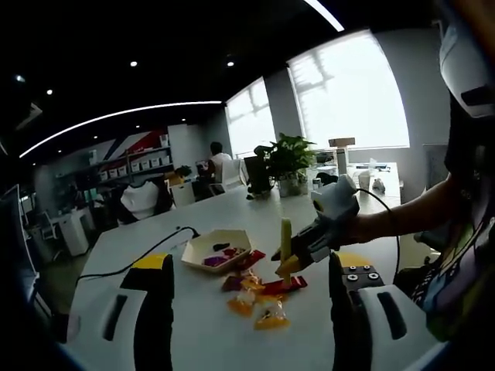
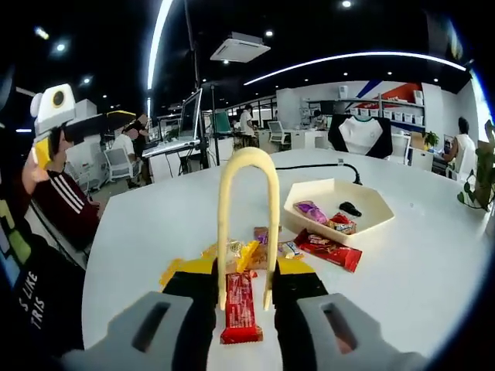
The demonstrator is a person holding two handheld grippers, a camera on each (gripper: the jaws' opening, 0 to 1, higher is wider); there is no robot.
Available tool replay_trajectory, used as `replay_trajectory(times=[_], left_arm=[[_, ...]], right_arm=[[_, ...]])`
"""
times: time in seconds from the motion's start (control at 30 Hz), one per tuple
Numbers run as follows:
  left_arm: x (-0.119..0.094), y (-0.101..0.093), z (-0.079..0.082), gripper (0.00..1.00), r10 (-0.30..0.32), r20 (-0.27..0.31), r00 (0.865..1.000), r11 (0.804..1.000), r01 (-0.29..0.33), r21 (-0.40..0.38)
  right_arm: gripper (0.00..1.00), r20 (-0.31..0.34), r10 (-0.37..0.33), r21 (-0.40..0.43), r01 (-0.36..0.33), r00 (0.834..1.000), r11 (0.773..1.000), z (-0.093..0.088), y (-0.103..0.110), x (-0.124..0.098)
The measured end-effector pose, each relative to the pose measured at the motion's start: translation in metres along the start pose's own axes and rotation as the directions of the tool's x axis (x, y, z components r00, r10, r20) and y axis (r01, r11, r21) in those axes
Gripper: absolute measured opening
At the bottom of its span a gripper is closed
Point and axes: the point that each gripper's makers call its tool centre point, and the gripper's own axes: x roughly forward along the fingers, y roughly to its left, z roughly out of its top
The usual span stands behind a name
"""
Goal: Place the target food into the container with the food tongs after gripping and lifting it, then release it inside without dropping or visibly crushing the food.
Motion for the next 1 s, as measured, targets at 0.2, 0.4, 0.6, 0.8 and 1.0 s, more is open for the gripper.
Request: replay_trajectory(times=[0.2,0.4,0.6,0.8,1.0], left_arm=[[-0.001,0.001,0.0,0.87,0.003,0.0,1.0,1.0,-0.003,-0.001],[-0.001,0.0,0.002,0.87,0.001,0.001,1.0,1.0,-0.001,0.002],[-0.001,0.001,0.002,0.87,0.001,0.001,1.0,1.0,-0.001,0.0],[0.0,0.001,0.001,0.87,-0.002,-0.001,1.0,1.0,0.002,-0.001],[0.0,0.002,0.004,0.87,0.003,0.011,1.0,1.0,-0.003,0.002]], right_arm=[[0.24,-0.011,0.002,-0.01,-0.002,1.0,1.0,-0.003,0.002,0.002],[0.24,-0.017,0.0,-0.019,0.0,1.0,1.0,-0.005,0.003,0.003],[0.23,-0.032,-0.002,-0.039,0.001,0.999,0.999,-0.009,0.003,0.004],[0.2,-0.075,-0.043,-0.091,0.036,0.996,0.995,-0.01,0.007,0.007],[0.15,-0.059,-0.05,-0.073,0.045,0.997,0.996,-0.011,0.006,0.006]])
